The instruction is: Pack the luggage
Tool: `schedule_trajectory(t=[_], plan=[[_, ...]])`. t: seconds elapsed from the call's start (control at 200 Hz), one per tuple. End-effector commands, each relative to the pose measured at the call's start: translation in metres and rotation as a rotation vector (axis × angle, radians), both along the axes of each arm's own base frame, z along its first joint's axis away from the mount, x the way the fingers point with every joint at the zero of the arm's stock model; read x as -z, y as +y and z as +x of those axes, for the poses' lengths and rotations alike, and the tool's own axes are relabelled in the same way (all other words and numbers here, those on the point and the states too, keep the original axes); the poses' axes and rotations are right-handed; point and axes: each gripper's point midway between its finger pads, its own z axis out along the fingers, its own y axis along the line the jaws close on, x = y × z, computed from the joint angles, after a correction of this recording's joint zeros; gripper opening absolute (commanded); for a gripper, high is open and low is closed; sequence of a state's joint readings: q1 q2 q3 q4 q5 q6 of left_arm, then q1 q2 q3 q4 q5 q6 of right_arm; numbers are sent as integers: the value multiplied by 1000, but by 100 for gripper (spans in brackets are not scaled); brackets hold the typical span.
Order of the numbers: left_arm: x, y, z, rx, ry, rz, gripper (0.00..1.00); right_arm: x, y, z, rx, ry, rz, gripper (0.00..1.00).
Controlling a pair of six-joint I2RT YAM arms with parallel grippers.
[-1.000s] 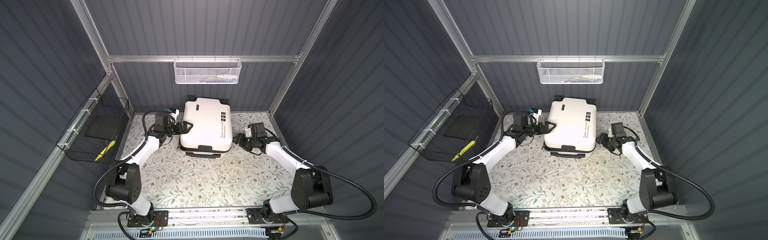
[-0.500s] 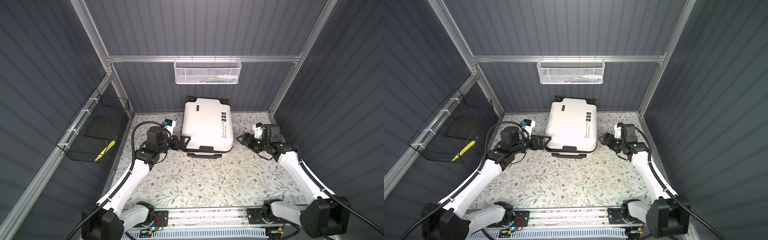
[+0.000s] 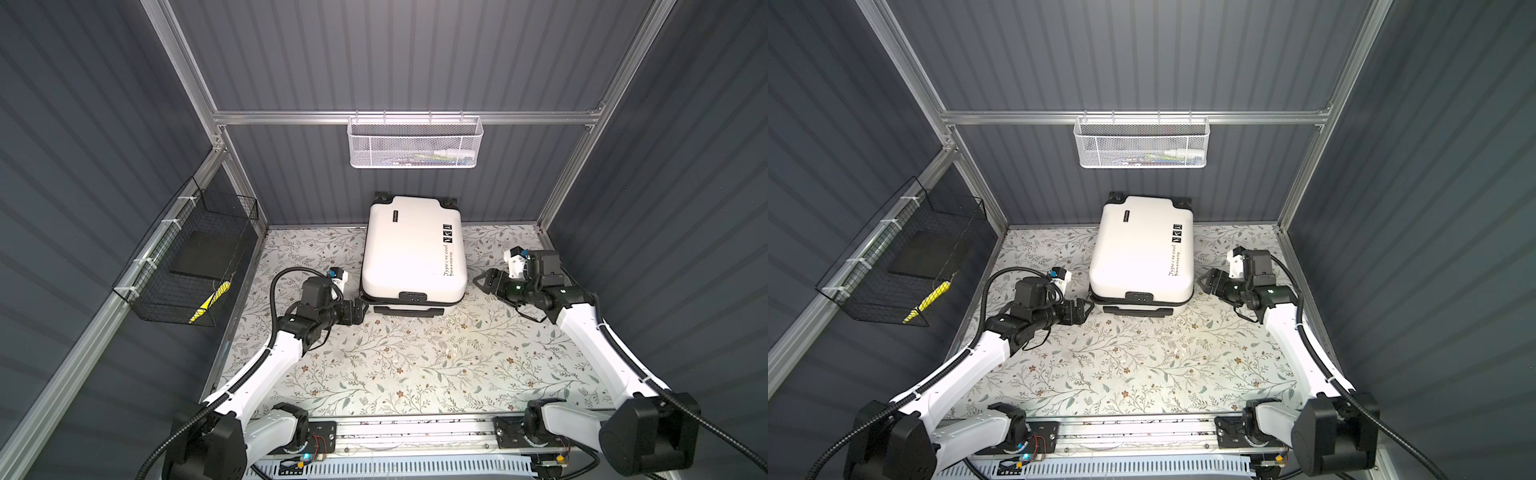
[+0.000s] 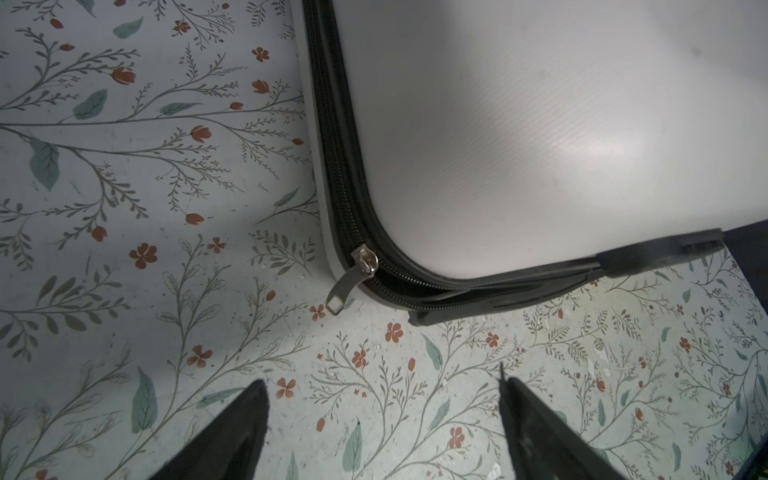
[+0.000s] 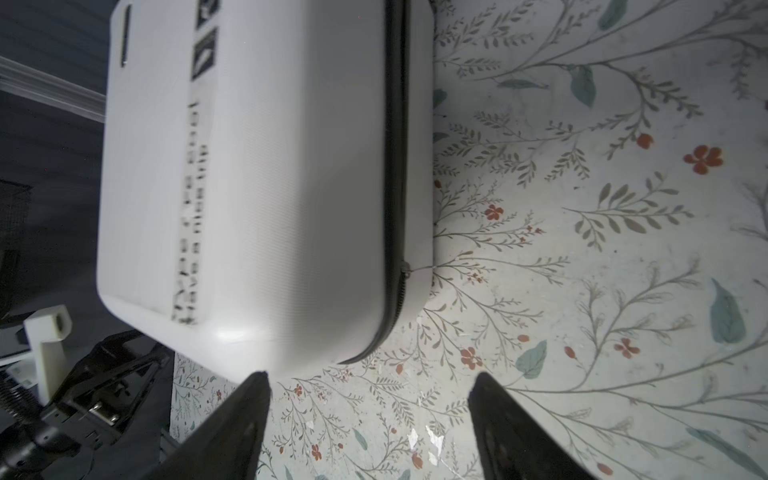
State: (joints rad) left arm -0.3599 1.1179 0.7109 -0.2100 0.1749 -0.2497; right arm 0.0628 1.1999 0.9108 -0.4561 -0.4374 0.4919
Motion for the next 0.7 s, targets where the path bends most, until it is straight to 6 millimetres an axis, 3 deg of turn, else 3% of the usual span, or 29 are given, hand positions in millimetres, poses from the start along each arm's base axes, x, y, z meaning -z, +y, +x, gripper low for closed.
schedule_trajectory(t=[0.0,0.27,0.485,0.585,0.695], plan=[[-28,4,9,-34,-62,-17,92,29,-13,-3,30,28,-14,75],[-79,8,45,-80,-106,-131,100,70,-15,17,63,22,13,68],[-102,8,94,-49,-80,-252,100,71,-19,54,91,50,-17,66],[-101,5,113,-25,-58,-270,100,68,-5,68,48,56,-37,66],[-98,6,132,-17,-46,-307,100,63,25,75,-30,59,-80,66]])
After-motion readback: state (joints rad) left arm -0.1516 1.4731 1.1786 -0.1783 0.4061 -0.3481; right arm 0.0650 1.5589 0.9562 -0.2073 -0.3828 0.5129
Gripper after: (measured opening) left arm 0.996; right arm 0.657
